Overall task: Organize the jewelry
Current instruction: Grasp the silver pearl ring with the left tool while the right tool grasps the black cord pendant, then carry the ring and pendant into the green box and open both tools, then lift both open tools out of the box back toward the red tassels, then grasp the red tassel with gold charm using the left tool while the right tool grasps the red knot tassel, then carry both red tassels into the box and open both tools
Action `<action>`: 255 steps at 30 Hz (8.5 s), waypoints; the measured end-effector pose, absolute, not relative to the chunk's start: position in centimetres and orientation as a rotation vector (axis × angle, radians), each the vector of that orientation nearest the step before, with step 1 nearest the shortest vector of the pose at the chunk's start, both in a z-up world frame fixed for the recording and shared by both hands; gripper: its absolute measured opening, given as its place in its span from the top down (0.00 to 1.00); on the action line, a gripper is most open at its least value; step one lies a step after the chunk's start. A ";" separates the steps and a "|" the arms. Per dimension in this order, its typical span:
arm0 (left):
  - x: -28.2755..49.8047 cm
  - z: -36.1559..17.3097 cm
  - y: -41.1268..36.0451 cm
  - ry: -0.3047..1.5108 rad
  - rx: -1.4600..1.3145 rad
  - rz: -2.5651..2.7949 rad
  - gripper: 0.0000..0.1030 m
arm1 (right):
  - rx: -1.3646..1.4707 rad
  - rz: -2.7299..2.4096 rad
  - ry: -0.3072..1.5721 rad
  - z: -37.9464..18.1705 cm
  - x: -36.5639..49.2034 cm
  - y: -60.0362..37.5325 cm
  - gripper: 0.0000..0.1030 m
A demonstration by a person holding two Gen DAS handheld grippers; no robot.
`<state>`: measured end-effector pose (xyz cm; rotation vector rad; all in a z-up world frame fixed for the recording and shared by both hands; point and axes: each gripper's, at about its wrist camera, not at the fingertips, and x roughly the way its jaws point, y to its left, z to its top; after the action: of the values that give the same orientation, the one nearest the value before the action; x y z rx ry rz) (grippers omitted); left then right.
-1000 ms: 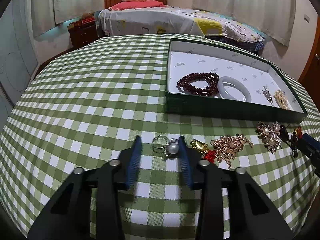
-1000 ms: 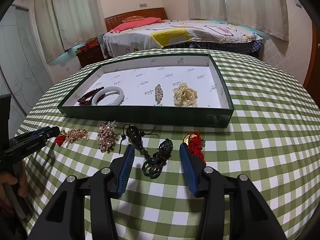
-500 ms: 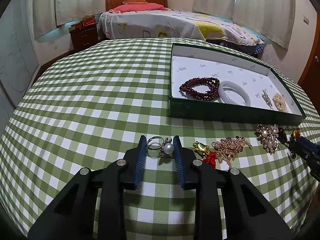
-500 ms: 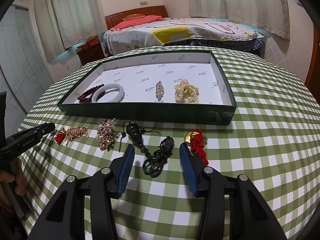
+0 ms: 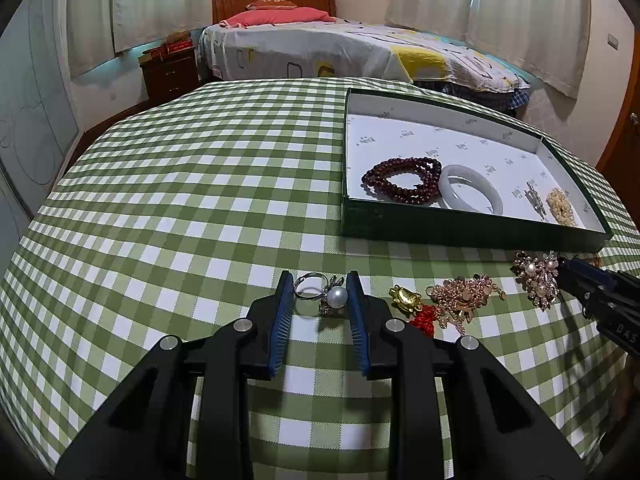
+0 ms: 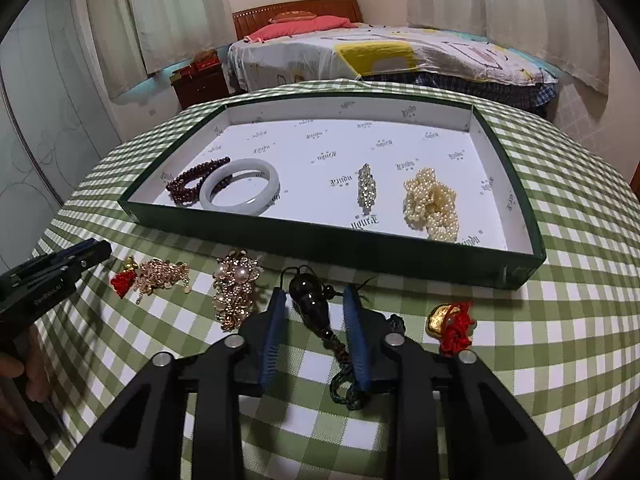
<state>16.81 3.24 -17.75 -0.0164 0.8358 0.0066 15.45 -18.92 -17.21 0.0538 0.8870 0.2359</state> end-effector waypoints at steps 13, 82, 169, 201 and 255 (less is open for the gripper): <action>16.6 -17.3 2.9 0.824 -0.011 0.000 0.74 | 0.037 0.217 0.855 -16.8 13.8 -19.5 0.82; 36.8 -17.7 -5.2 0.973 0.069 -0.104 0.74 | 0.122 0.104 0.859 -15.6 28.5 -25.7 0.82; 15.5 -18.3 0.4 0.859 -0.013 -0.041 0.52 | 0.134 0.062 0.805 -16.6 11.5 -24.7 0.63; 16.0 -18.5 1.9 0.856 0.003 -0.057 0.87 | 0.125 0.067 0.802 -16.2 11.6 -24.3 0.63; 15.6 -11.0 0.0 0.668 -0.028 -0.139 0.88 | 0.108 0.134 0.648 -10.1 12.0 -23.0 0.91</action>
<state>15.64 0.00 -11.01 -0.0279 0.6677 -0.1392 12.02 -23.00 -10.09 0.1078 0.6483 0.1339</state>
